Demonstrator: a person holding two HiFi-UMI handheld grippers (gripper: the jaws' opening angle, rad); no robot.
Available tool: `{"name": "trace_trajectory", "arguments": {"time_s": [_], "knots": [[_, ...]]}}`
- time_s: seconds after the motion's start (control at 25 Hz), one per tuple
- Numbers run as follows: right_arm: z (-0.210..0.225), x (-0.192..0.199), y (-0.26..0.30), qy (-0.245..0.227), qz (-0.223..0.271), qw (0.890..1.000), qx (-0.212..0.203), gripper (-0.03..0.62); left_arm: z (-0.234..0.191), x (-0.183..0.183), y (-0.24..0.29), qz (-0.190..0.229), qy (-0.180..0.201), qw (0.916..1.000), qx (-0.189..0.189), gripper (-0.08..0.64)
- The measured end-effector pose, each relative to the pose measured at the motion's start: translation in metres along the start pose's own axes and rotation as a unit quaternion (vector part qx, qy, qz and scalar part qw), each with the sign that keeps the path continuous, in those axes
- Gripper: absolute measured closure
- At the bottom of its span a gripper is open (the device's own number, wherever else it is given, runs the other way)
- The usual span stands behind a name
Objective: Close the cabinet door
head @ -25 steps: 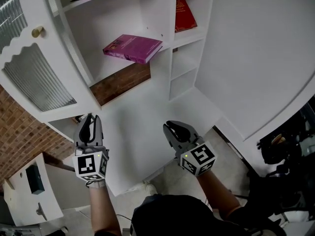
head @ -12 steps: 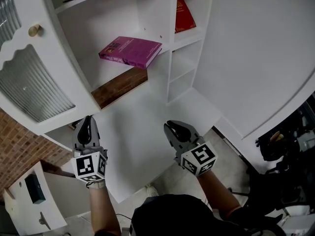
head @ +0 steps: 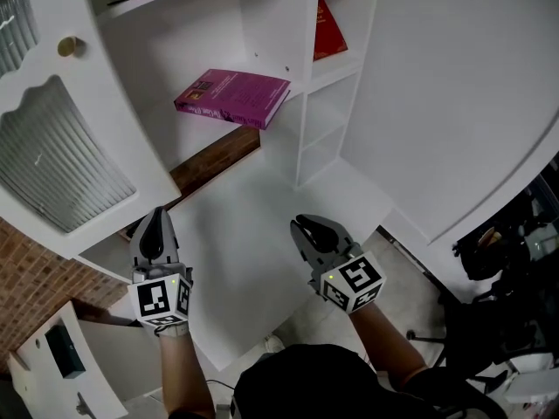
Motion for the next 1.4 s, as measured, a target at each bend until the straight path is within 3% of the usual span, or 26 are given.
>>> {"name": "trace_trajectory", "arguments": {"time_s": [0.4, 0.84, 0.96, 1.4], "knots": [[-0.004, 0.007, 0.021, 0.000, 0.005, 1.000, 0.018, 0.541, -0.005, 0.007, 0.019, 0.024, 0.006, 0.9992, 0.031, 0.551], [0.002, 0.001, 0.040, 0.000, 0.009, 0.999, 0.030, 0.541, -0.012, 0.014, 0.044, 0.028, -0.018, 0.9982, 0.050, 0.551], [0.001, 0.002, 0.042, -0.001, 0.010, 0.999, 0.032, 0.541, -0.017, 0.016, 0.048, 0.029, -0.040, 0.9975, 0.051, 0.551], [0.003, 0.003, 0.035, 0.001, 0.013, 0.999, 0.041, 0.541, -0.019, 0.017, 0.051, 0.025, -0.034, 0.9982, 0.044, 0.551]]}}
Point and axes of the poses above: the fingertips, and each gripper's own axes: y forward along the fingers, z to its right, x out of its underside, the point moved 3 cm from there along -y, backward along the fingers, and after that the axes turned 13 degrees about y, right-handed, at the moved point
